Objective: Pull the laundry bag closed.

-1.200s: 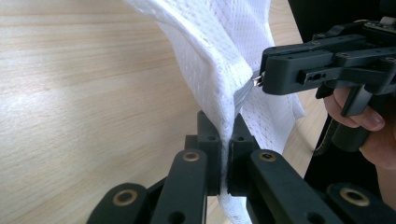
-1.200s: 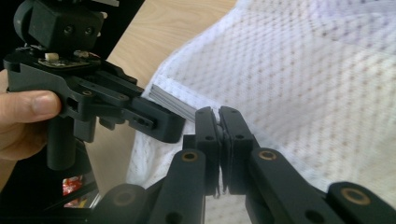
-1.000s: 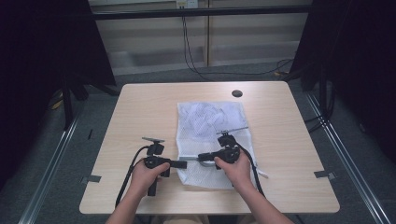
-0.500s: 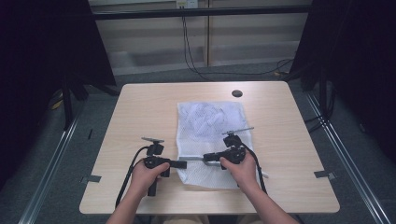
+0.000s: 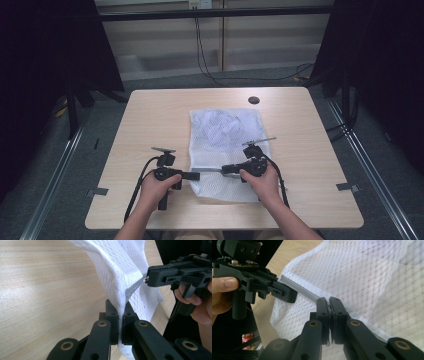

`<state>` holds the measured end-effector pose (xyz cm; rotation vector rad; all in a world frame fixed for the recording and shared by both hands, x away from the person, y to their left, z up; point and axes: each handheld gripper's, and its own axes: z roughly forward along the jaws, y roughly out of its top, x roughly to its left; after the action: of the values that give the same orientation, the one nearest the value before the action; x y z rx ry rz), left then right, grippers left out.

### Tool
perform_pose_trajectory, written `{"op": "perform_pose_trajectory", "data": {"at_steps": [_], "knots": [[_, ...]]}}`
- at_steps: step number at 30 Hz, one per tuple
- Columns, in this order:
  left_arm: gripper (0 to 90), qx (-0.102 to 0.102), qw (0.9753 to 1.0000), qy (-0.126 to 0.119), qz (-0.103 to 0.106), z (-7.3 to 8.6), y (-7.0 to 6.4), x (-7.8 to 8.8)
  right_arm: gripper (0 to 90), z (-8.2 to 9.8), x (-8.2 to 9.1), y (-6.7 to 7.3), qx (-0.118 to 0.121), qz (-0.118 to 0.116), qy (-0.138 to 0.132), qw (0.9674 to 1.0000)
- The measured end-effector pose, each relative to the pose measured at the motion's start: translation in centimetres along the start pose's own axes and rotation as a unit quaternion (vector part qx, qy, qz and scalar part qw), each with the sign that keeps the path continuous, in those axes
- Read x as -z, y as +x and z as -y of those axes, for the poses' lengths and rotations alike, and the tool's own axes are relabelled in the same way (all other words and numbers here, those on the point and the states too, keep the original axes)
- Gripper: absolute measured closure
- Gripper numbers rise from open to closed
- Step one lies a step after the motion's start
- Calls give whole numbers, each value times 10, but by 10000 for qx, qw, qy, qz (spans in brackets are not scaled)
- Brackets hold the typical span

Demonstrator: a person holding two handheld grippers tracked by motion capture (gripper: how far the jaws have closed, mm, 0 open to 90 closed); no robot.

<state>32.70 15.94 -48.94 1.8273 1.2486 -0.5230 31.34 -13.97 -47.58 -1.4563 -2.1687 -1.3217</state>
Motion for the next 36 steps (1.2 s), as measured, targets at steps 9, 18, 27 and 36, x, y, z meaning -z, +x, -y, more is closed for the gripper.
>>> {"op": "perform_pose_trajectory", "data": {"at_steps": [9,18,27,36], "knots": [[877,-32,10000,52,30,0,0,-1,866,0,4,-3,-18,-31,-16,10000],[877,-62,10000,-23,-47,1,-2,0,866,0,4,-6,-5,-25,-7,10000],[877,-68,10000,-17,-14,0,-1,2,866,0,8,-9,-70,-24,-53,10000],[877,-102,9999,31,29,0,0,2,866,-1,10,-10,-70,-50,-71,9999]]}}
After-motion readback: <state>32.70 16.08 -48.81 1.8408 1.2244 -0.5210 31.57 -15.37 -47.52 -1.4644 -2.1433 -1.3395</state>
